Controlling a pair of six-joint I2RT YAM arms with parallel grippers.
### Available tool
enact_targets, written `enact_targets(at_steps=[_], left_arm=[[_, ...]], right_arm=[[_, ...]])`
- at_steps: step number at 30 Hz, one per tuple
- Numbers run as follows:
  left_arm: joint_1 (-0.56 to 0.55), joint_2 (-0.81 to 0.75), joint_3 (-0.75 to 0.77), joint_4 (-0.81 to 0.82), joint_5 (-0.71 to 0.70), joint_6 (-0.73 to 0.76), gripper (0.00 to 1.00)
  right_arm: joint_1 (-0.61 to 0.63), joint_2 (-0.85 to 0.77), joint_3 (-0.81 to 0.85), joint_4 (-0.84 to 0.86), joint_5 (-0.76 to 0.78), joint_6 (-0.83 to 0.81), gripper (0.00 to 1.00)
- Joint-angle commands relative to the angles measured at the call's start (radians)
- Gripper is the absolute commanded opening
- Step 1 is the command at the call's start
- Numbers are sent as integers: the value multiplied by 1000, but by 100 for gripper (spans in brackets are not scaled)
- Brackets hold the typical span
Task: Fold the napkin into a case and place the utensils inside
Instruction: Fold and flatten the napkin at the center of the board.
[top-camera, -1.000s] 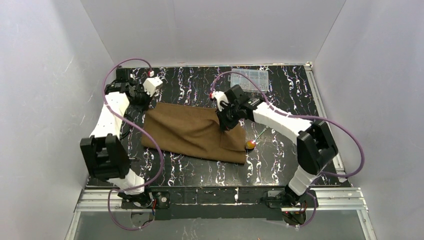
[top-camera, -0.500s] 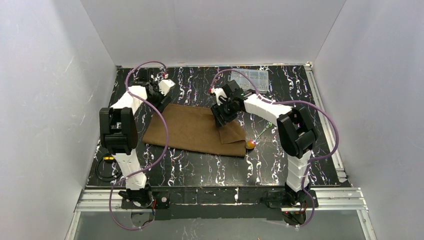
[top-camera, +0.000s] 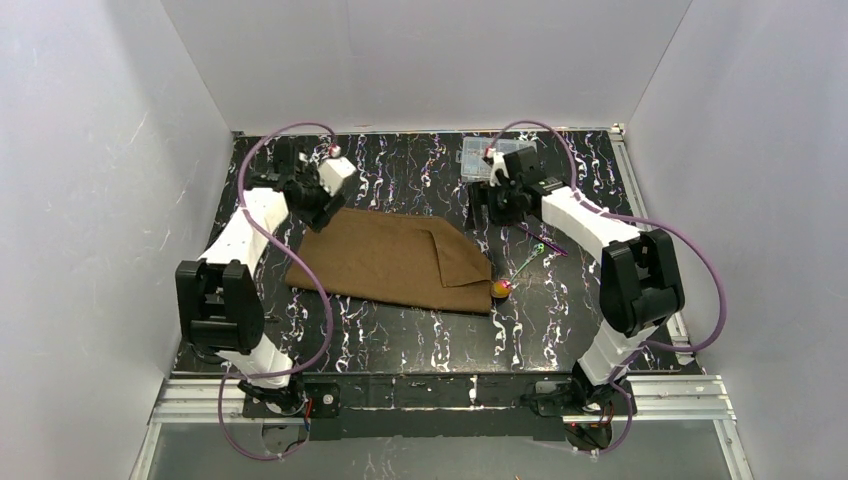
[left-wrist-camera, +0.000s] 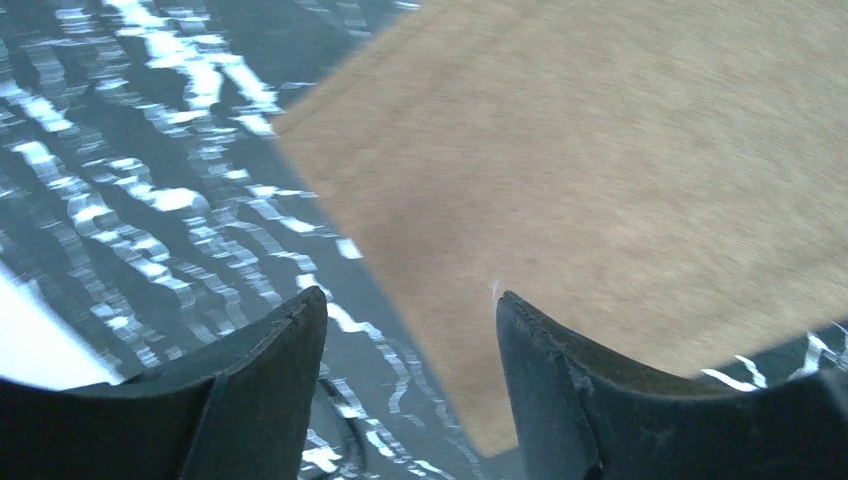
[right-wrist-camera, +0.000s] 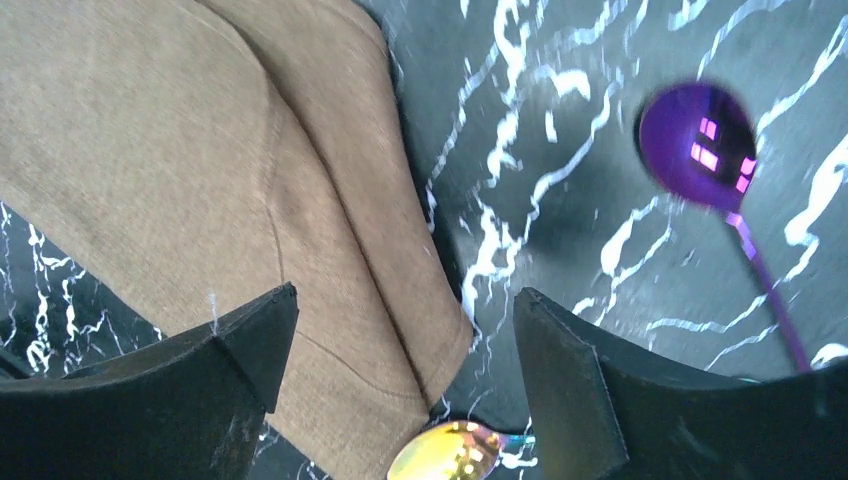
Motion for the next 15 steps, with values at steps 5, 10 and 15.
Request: enact_targets(at_steps=[5,10,15], left_arm=[[-82,46,-174,-36,25,19,51],[-82,67,-222,42,-43,72,49],[-83,81,-268,95,-75,108,46]], right_arm=[[-41,4,-161,52,-163,124,90],[-50,24,-214,56,-190,163,91],[-64,36,-285,131,-235,203,91]])
